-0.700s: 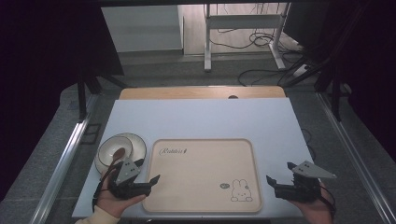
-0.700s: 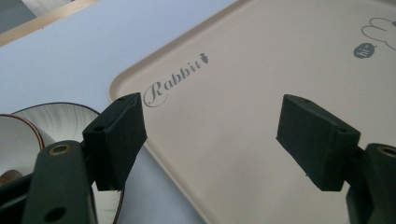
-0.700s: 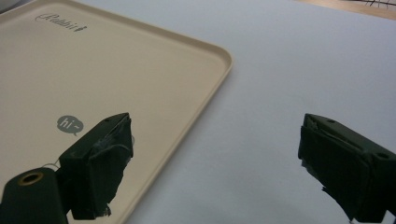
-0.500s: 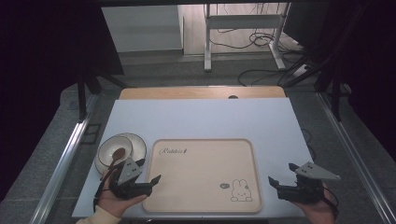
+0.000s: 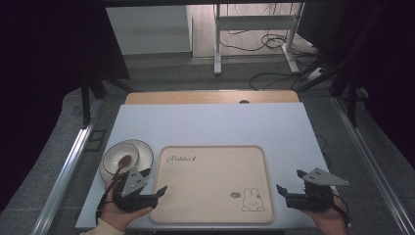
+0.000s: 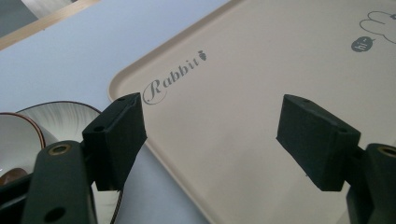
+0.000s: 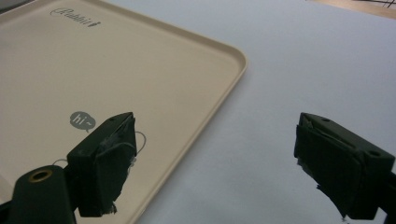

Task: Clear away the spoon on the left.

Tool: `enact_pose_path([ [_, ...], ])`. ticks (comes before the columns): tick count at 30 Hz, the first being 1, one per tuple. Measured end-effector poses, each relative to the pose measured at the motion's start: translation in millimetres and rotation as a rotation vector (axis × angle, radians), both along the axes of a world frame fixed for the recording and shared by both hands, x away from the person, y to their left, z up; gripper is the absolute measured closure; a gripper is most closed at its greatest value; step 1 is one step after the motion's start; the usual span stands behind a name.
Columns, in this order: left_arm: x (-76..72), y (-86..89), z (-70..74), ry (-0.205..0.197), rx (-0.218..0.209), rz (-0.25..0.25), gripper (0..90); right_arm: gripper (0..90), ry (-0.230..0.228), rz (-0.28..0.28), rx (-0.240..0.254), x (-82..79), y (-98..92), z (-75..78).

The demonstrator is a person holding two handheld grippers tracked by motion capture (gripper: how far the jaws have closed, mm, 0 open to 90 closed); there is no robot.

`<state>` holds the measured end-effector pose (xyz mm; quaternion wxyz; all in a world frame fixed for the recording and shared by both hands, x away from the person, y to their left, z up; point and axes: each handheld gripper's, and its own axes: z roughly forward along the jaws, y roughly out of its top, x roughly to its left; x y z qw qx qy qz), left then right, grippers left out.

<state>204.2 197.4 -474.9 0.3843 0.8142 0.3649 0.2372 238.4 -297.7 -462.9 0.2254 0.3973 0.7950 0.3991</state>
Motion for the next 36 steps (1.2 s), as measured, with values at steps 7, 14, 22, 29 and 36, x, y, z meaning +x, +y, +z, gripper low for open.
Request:
enact_pose_path([
  [7, -2.9, -0.7, 2.7, -0.004, -0.004, 0.013, 23.5, 14.0, -0.007, -0.010, 0.009, -2.0, -2.1, 1.7],
  [14, -5.3, 2.6, 14.2, -0.027, -0.019, 0.033, 18.7, 14.6, -0.013, -0.006, 0.004, -2.8, -0.4, 3.0],
  [22, -7.5, 12.3, 28.0, -0.052, 0.006, 0.062, 17.4, 15.3, -0.008, -0.008, 0.009, -4.3, -2.6, 2.7],
  [29, -6.1, 23.4, 33.6, -0.049, -0.011, 0.090, 17.9, 15.4, -0.011, -0.002, 0.001, -5.1, -2.1, 2.9],
  [36, -4.9, 31.7, 36.2, -0.051, -0.008, 0.105, 19.7, 15.5, -0.012, -0.006, 0.001, -5.2, -2.3, 2.6],
])
